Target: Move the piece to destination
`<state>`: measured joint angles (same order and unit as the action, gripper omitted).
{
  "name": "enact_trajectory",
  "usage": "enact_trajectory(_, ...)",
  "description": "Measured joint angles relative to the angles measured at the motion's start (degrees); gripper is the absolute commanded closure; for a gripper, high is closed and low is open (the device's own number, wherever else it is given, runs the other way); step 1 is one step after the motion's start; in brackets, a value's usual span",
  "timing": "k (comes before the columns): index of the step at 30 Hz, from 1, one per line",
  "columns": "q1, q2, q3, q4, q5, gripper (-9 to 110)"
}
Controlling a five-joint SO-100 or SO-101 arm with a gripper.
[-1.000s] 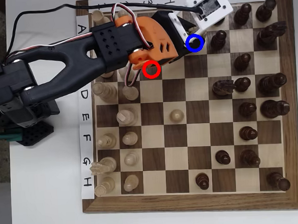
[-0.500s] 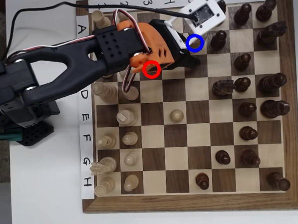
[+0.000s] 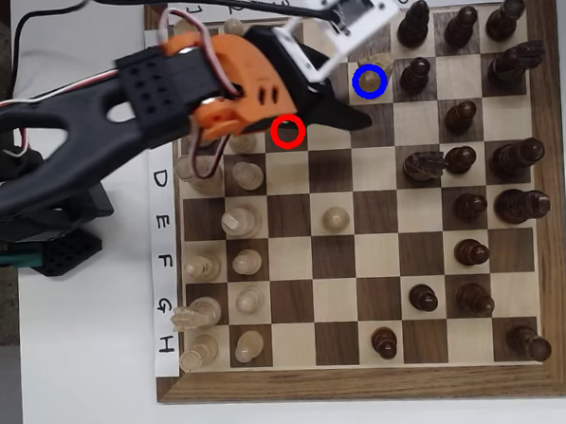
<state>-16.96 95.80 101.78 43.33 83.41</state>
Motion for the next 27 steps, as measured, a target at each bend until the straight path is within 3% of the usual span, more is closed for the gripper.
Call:
enact_trajectory(6, 1.3, 10.9, -0.1, 1.2, -6.3, 80)
enact_trajectory(12, 7.7, 24.7, -1.4, 3.1, -19.9, 100)
enact_trajectory(17, 22.2, 37.4, -3.3, 6.0, -36.7, 101)
enact_trajectory(22, 28.8, 41.3, -5.8, 9.8, -42.0, 101)
enact_trajectory(27, 50.4, 44.2, -15.1, 24.4, -53.1, 101)
